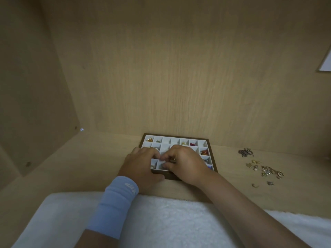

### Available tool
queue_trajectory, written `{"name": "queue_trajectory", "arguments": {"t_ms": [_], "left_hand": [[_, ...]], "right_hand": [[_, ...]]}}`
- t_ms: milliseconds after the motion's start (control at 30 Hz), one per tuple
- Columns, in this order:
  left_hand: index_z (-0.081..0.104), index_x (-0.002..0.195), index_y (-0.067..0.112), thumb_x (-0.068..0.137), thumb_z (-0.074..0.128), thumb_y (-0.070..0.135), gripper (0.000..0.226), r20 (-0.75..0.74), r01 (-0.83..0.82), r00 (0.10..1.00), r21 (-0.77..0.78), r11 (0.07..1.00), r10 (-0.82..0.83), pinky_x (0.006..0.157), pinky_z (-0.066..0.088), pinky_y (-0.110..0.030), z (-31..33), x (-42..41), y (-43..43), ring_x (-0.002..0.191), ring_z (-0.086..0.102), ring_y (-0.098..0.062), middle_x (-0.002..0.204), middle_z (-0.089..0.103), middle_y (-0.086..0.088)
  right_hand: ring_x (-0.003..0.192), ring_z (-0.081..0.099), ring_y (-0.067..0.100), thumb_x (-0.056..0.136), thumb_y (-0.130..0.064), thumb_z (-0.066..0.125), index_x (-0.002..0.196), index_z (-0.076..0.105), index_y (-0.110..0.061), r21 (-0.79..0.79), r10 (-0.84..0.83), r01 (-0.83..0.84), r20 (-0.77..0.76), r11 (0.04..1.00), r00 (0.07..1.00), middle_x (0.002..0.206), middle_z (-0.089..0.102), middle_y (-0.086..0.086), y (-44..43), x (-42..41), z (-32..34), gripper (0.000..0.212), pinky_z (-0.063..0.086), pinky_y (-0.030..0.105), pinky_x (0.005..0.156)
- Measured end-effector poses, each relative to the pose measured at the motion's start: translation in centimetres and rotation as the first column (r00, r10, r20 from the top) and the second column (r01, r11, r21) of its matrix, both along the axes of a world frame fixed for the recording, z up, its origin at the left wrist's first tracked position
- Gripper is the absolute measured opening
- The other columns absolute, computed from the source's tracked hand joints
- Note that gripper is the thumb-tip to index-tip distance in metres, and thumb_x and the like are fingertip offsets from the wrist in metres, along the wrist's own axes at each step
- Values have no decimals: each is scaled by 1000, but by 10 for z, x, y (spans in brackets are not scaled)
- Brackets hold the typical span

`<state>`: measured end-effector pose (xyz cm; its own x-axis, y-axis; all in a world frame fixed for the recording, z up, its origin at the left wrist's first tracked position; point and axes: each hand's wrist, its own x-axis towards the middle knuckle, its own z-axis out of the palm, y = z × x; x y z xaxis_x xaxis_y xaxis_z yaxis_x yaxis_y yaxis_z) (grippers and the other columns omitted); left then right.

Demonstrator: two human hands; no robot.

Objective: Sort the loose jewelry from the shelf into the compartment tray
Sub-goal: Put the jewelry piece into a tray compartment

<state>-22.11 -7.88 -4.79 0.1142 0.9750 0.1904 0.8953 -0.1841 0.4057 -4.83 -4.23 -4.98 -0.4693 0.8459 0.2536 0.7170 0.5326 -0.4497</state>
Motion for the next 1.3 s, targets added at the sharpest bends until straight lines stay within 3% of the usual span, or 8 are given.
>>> {"name": "queue_trajectory", "arguments": {"t_ms": [267, 500, 667, 767, 867, 1000, 1300], "left_hand": [[56, 108, 36, 77, 62, 55, 37, 115, 88, 988, 161, 983, -107, 90, 45, -30, -2, 33, -5, 105, 46, -7, 108, 55, 18], [56, 115, 36, 87, 57, 47, 30, 55, 294, 952, 98, 951, -300, 94, 45, -32, 6, 116, -2, 107, 48, -9, 115, 54, 13], [61, 117, 30, 91, 56, 31, 27, 5, 409, 912, 58, 911, -410, 99, 40, -35, 5, 172, 12, 115, 48, -14, 116, 60, 9], [62, 120, 31, 93, 53, 26, 29, -75, 439, 897, 17, 899, -436, 103, 38, -38, 4, 201, 20, 119, 46, -17, 122, 60, 7], [58, 128, 30, 95, 50, 21, 36, -119, 444, 890, 3, 896, -441, 105, 36, -37, 3, 223, 30, 124, 44, -20, 131, 56, 4], [49, 137, 32, 96, 48, 17, 44, -169, 417, 896, 5, 909, -410, 104, 38, -37, 1, 240, 44, 126, 44, -22, 137, 52, 4], [63, 118, 31, 95, 50, 28, 26, -265, 401, 884, 8, 916, -384, 89, 43, -36, -7, 256, 56, 110, 53, -25, 117, 62, -1]], "right_hand": [[96, 62, 5, 91, -26, 65, 104, 75, -33, -23, -125, 124, -43, 992, 991, 105, 68, -13, -14, 50, 11, 18, 52, 30, 86], [99, 63, 11, 92, -23, 62, 99, 75, -35, -53, -367, 367, 1, 929, 930, 106, 67, -14, -26, 141, 12, 19, 51, 33, 87], [120, 60, 11, 93, -25, 60, 113, 72, -34, -30, -517, 519, 67, 854, 854, 127, 66, -15, -20, 202, 10, 25, 46, 25, 95], [118, 61, 18, 92, -25, 62, 116, 73, -34, -21, -581, 584, 83, 811, 810, 126, 66, -10, -17, 230, 4, 27, 46, 27, 90], [116, 58, 25, 94, -22, 59, 119, 72, -33, 5, -579, 582, 108, 813, 808, 122, 67, -3, -9, 246, -8, 31, 48, 34, 93], [112, 55, 26, 98, -26, 56, 121, 71, -35, -3, -532, 536, 112, 844, 839, 115, 66, -1, -1, 248, -15, 29, 45, 34, 94], [97, 61, 27, 88, -18, 53, 90, 76, -27, -69, -512, 515, 51, 855, 857, 98, 69, 4, 2, 234, -19, 25, 50, 35, 81]]}}
